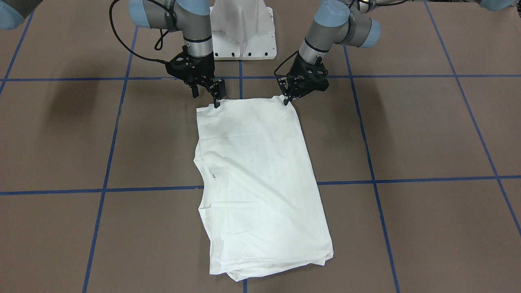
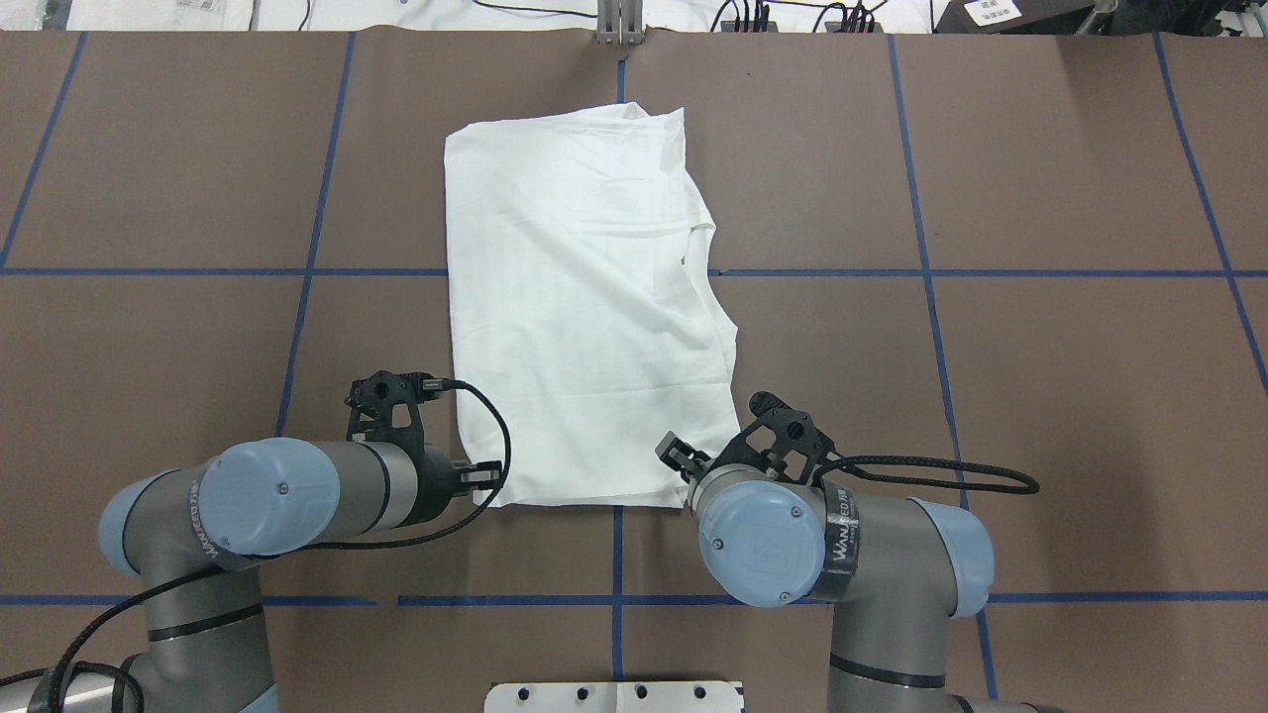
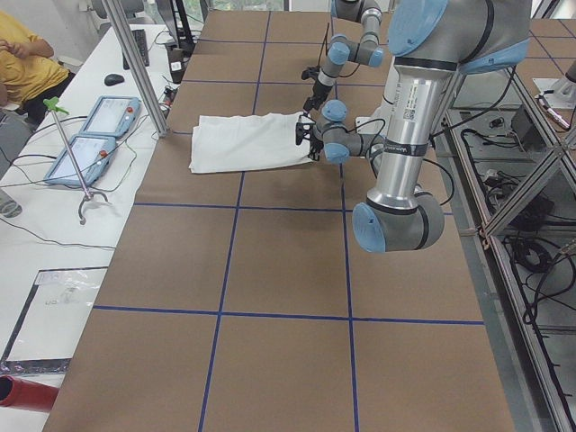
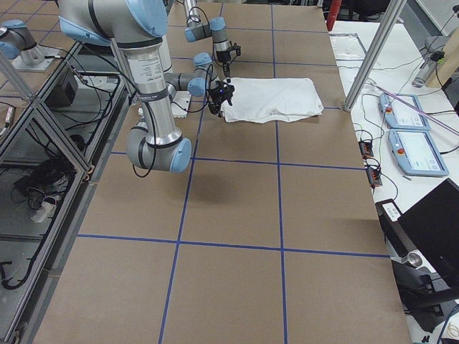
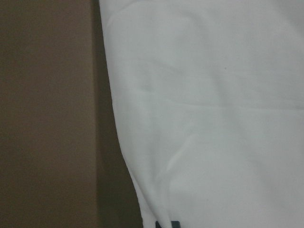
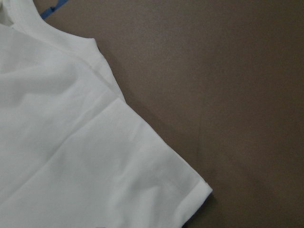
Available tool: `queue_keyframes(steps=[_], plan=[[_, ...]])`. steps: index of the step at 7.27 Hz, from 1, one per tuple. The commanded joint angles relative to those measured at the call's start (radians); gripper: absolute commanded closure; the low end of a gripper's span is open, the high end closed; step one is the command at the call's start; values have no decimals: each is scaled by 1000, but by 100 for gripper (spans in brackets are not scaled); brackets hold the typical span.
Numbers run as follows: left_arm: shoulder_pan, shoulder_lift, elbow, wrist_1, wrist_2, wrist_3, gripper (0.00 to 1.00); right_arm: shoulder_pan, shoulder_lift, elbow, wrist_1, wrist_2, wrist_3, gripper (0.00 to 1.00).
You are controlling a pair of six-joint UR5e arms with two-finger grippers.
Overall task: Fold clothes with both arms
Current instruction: 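Grasp the near edge of the folded shirt with both grippers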
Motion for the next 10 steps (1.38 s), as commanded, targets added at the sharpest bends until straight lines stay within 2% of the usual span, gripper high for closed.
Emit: queue_keyframes(steps=[1,3,4,5,6,7,8,9,10], plan=[[-1,0,-1,0,6,0,100,-11,59,-64,-20,-2,55,9],[-2,9,-26,0,6,0,100,-11,88,-107,-18,-5,70,13],[-2,11,-30,0,6,0,100,-11,91,-109,-18,-5,79,18],[-2,11,-32,0,6,0,100,-11,101,-110,-18,-7,87,32],[-2,11,-32,0,6,0,100,-11,105,-110,-15,-7,113,56],[-2,11,-32,0,6,0,100,-11,107,-113,-15,-8,125,65],[-2,11,-35,0,6,0,100,-11,113,-141,-11,-13,126,65],[-2,12,-38,0,6,0,100,-9,133,-156,-11,-19,126,74],[-2,12,-38,0,6,0,100,-3,142,-156,-11,-19,126,100]])
